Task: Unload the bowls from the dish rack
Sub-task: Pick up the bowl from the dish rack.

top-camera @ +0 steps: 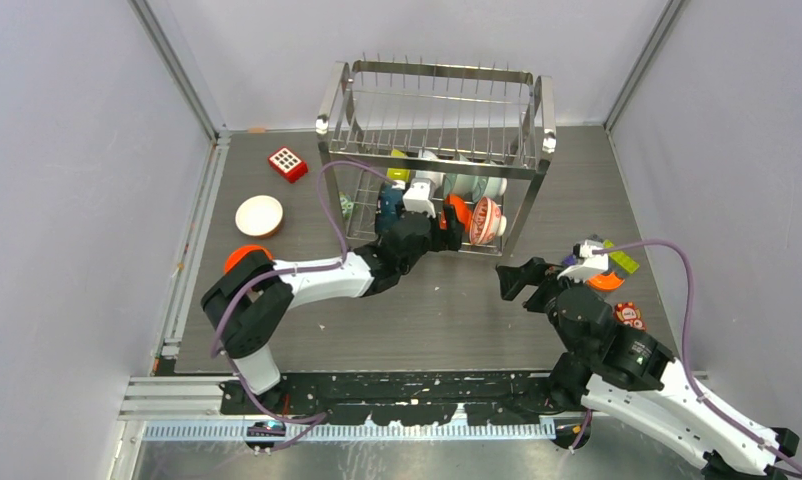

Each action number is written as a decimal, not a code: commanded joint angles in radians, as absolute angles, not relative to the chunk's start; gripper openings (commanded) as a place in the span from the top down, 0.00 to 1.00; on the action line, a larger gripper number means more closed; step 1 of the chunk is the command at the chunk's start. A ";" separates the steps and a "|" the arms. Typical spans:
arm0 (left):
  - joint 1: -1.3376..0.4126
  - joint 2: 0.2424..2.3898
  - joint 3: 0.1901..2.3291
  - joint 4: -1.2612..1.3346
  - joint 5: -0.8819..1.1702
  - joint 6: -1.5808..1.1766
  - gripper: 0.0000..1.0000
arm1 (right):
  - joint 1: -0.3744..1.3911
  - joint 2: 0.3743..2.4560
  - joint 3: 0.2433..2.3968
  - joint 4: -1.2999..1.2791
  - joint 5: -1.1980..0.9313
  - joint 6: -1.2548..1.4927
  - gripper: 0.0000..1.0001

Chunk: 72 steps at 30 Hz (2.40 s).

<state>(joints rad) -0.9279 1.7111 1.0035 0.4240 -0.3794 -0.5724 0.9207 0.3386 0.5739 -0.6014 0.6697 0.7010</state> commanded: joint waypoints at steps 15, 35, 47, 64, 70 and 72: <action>-0.833 1.762 1.041 0.489 -0.176 -0.574 0.34 | 0.922 0.293 0.564 -0.596 0.655 0.694 0.05; -0.831 1.829 0.991 0.651 -0.135 -0.594 0.53 | 0.922 0.290 0.555 -0.595 0.654 0.697 0.05; -0.830 1.837 0.958 0.714 -0.118 -0.594 0.67 | 0.922 0.293 0.552 -0.594 0.658 0.698 0.05; -0.818 1.824 0.926 0.804 -0.040 -0.581 1.00 | 0.921 0.301 0.551 -0.590 0.665 0.696 0.05; -0.812 1.831 0.895 0.909 -0.005 -0.581 1.00 | 0.922 0.301 0.551 -0.590 0.661 0.698 0.05; -0.810 1.836 0.887 0.955 0.033 -0.582 1.00 | 0.922 0.302 0.551 -0.591 0.661 0.697 0.05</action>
